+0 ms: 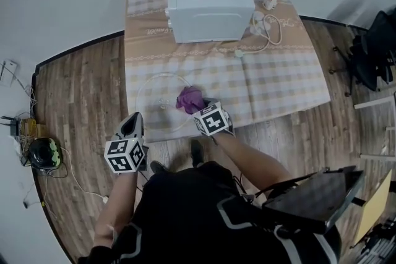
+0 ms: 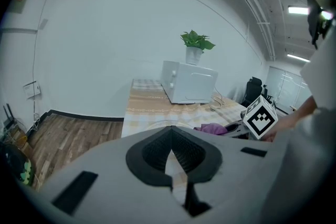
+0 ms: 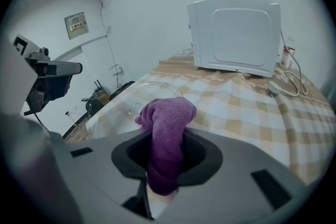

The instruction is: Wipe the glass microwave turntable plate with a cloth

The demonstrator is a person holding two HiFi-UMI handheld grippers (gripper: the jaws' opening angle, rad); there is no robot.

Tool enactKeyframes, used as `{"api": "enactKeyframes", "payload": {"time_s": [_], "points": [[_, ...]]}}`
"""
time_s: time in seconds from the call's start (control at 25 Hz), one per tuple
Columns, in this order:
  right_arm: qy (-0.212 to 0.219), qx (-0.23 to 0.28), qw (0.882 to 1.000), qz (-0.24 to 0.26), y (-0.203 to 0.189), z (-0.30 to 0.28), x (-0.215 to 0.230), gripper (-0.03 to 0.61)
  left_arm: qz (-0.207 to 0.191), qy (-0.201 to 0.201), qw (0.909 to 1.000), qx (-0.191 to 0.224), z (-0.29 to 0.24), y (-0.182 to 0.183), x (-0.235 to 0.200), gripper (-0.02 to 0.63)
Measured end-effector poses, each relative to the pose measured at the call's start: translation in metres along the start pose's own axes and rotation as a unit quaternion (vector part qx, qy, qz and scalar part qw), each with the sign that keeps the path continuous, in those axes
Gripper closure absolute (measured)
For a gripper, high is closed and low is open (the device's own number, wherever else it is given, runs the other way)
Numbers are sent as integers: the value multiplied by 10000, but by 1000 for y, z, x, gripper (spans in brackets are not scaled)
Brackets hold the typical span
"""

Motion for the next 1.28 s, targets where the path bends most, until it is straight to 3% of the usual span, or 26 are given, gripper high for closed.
{"api": "enactKeyframes", "payload": {"time_s": [0.32, 0.6, 0.96, 1.28], "points": [[-233, 284, 9993, -48, 4, 24, -15, 476, -109, -184, 9997, 117, 20, -11, -13, 612], [-63, 462, 9987, 192, 17, 38, -85, 476, -28, -261, 9995, 201, 52, -35, -40, 612], [323, 333, 9969, 637, 32, 3, -171, 476, 134, -94, 9995, 280, 92, -67, -72, 612], [369, 51, 9949, 935, 45, -36, -204, 476, 268, 68, 9992, 272, 112, -84, -86, 612]]}}
Point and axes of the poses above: the fingertips, and each gripper's own axes: z backward along the fingers, x to its right, y out of its top, the point moved 8 cm from there along z, backward along the fingers, and after that the axes turned 13 degrees about -x, right-handed, at the moved point
